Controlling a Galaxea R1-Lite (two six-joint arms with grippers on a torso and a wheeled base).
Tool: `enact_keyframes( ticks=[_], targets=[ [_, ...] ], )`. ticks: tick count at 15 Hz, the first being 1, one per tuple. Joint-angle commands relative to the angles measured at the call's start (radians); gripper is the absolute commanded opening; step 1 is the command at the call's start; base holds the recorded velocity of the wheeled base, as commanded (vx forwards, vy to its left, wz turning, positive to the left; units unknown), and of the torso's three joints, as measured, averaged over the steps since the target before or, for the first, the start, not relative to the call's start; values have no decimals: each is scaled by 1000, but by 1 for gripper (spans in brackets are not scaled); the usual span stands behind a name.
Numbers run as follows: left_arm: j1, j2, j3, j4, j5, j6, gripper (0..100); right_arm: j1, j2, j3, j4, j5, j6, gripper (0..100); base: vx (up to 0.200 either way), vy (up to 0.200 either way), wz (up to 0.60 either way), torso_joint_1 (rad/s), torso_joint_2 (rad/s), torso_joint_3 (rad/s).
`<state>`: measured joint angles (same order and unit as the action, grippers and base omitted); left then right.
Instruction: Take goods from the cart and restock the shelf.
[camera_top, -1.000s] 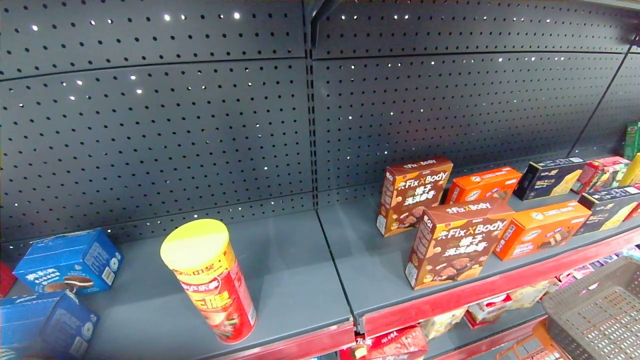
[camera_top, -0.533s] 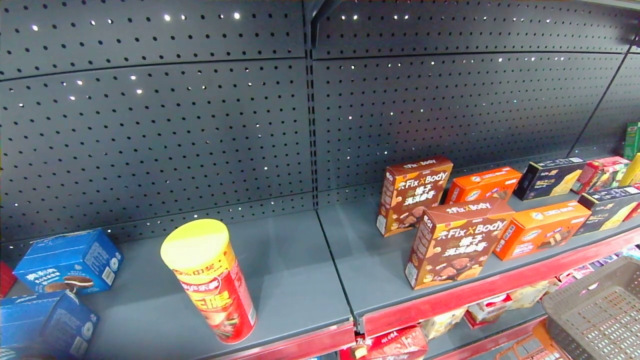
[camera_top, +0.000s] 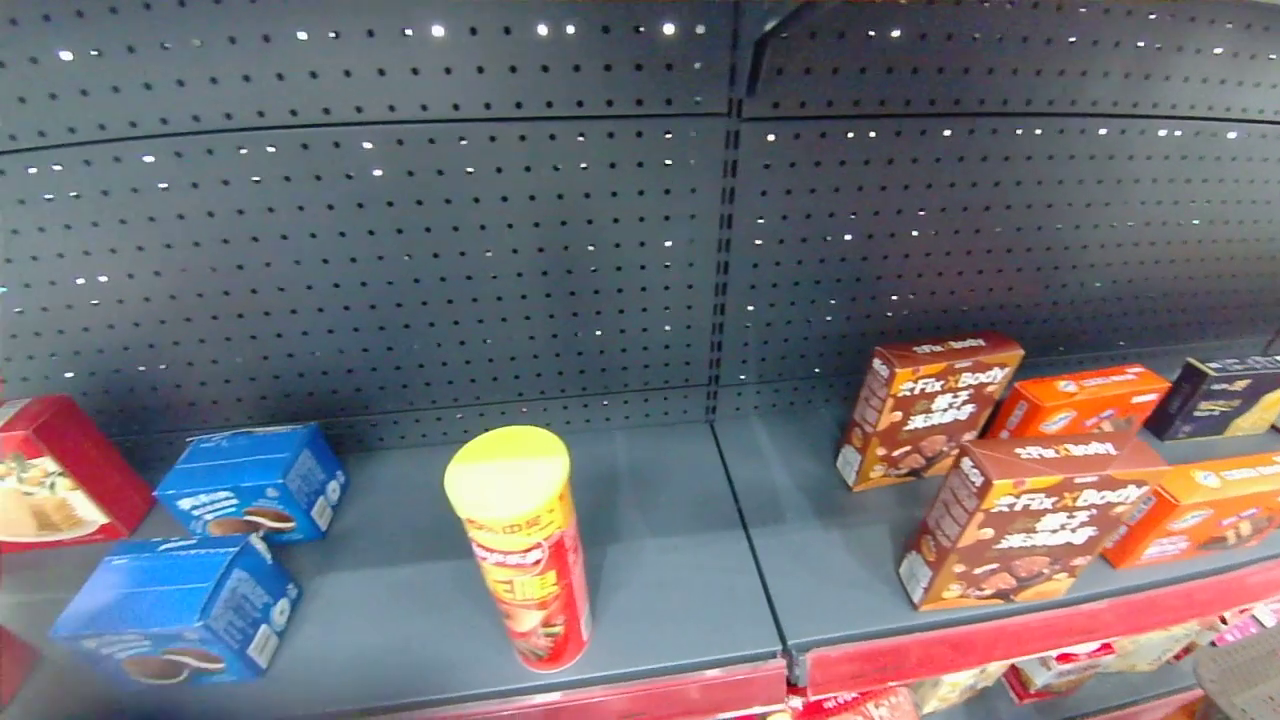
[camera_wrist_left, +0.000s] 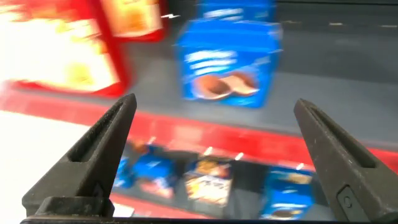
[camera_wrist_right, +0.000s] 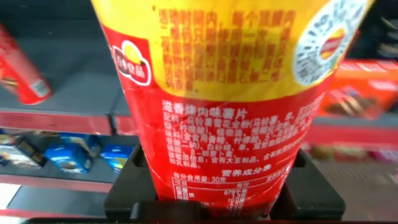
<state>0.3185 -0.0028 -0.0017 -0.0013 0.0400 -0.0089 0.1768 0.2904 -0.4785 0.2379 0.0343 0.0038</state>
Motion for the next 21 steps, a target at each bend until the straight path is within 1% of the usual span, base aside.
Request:
enact_keyframes(
  ticks=[1,3,4,7,8,10,11,12,14,15,16,17,18,19,21],
  targets=[
    [1,3,0,0,0,0,100,3,-1,5,1,1,-1,0,0,0,600,2,2,-2],
    [1,3,0,0,0,0,100,1,-17,9,1,27,-15,0,0,0,600,0,-2,2],
    [1,3,0,0,0,0,100,1,-25,11,3,41,-16,0,0,0,0,0,0,0],
    [1,3,0,0,0,0,100,3,-40,21,3,147,-16,0,0,0,0,0,0,0],
    [1,3,0,0,1,0,100,0,-39,18,0,245,-16,0,0,0,0,0,0,0],
    [1,3,0,0,0,0,100,-2,1,3,-8,339,-15,0,0,0,0,0,0,0],
    [1,3,0,1,0,0,100,-3,24,-8,-9,358,-16,0,0,0,0,0,0,0],
    [1,3,0,0,0,0,100,-2,96,-45,-17,381,-18,0,0,0,0,0,0,0],
    [1,3,0,0,0,0,100,1,181,-52,-94,381,-31,0,0,0,0,0,0,0],
    [1,3,0,0,0,0,100,0,314,-51,-279,377,-39,0,0,0,0,0,0,0],
    [1,3,0,1,1,0,100,1,392,-58,-367,372,-39,0,0,0,0,0,0,0],
    [1,3,0,0,1,0,100,1,432,-61,-407,372,-39,0,0,0,0,0,0,0],
    [1,3,0,0,1,0,100,13,523,-72,-486,374,-42,0,0,0,0,0,0,0],
    [1,3,0,0,0,0,100,36,555,-77,-512,372,-42,0,0,0,0,0,0,0],
    [1,3,0,0,0,0,100,196,639,-84,-588,371,-41,0,0,0,0,0,0,0]
  ],
)
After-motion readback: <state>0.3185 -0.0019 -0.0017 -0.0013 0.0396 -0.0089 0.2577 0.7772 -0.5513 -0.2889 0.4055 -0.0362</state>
